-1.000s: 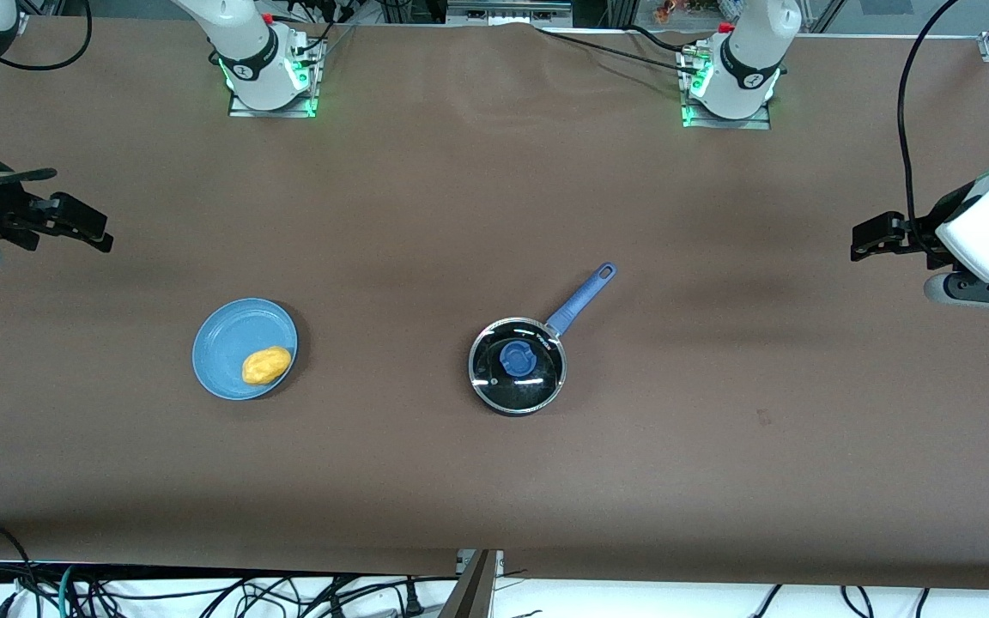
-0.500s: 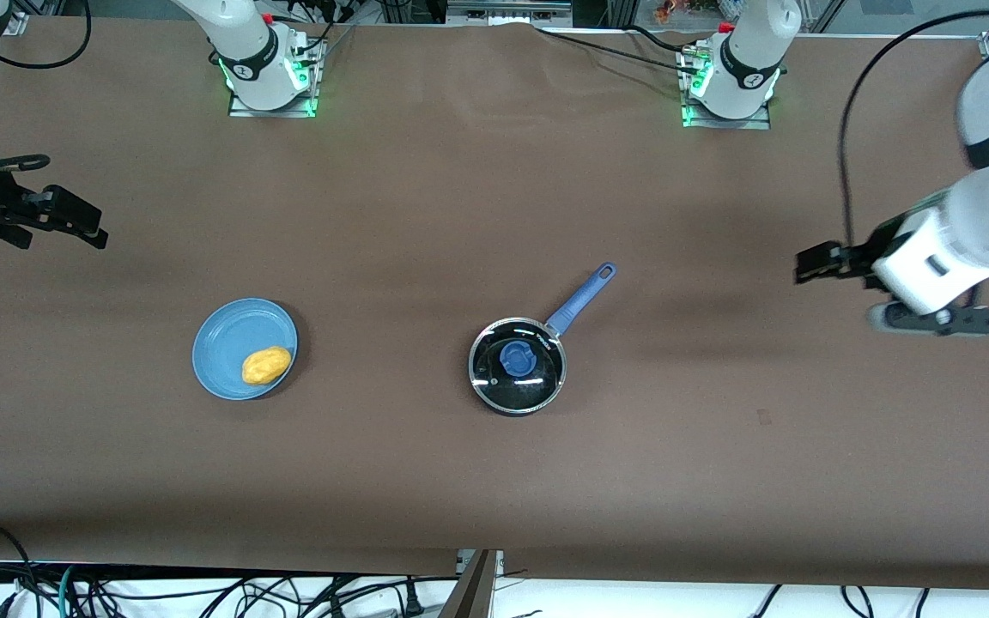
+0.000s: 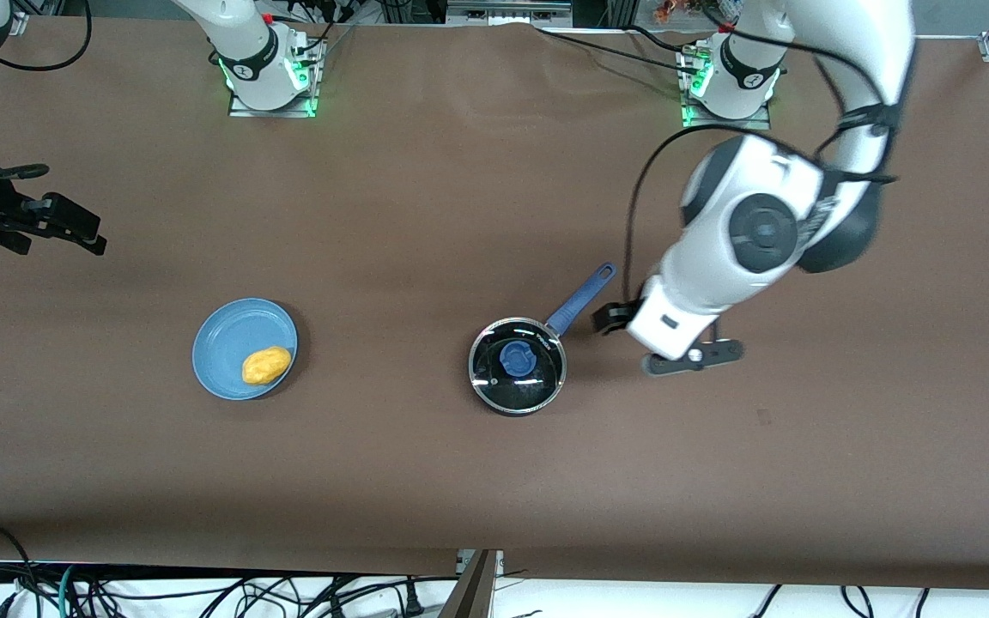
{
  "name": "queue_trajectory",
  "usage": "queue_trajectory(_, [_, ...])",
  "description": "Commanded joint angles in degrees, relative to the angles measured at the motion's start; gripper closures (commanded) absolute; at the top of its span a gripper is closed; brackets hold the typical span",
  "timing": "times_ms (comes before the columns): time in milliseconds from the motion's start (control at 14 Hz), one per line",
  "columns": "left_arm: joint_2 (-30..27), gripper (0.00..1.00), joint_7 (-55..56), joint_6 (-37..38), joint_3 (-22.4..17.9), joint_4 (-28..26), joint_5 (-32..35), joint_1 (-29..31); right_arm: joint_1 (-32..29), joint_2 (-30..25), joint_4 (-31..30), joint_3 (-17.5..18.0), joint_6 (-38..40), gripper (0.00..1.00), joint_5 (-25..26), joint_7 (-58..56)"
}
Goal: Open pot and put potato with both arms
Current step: 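Reach the left gripper down to the blue knob of the glass lid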
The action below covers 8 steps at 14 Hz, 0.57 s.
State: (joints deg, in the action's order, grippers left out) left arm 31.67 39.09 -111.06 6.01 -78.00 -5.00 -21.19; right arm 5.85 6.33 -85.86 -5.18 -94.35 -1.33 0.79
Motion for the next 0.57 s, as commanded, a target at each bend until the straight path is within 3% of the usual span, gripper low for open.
queue_trajectory(0, [5.9,0.00,7.3,-3.1,-0.7,5.6,2.7,-4.5,-0.5,0.3,0.8,0.0,0.7,0.00,0.3,-1.1])
queue_trajectory(143, [10.1,0.00,13.2,-3.0,-1.0,10.4,6.3,-8.1,-0.4,1.2,0.2,0.0,1.9,0.00,0.5,-1.1])
queue_trajectory(286, [12.9,0.00,16.7,-3.1,-1.3,14.1,6.5,-9.7,0.2,3.1,0.4,0.3,5.5,0.00,1.2,-0.9])
queue_trajectory(500, [17.6,0.00,19.2,-6.9,-3.6,18.0,6.6,-12.2,0.3,5.4,0.3,0.4,5.0,0.00,0.9,-1.0])
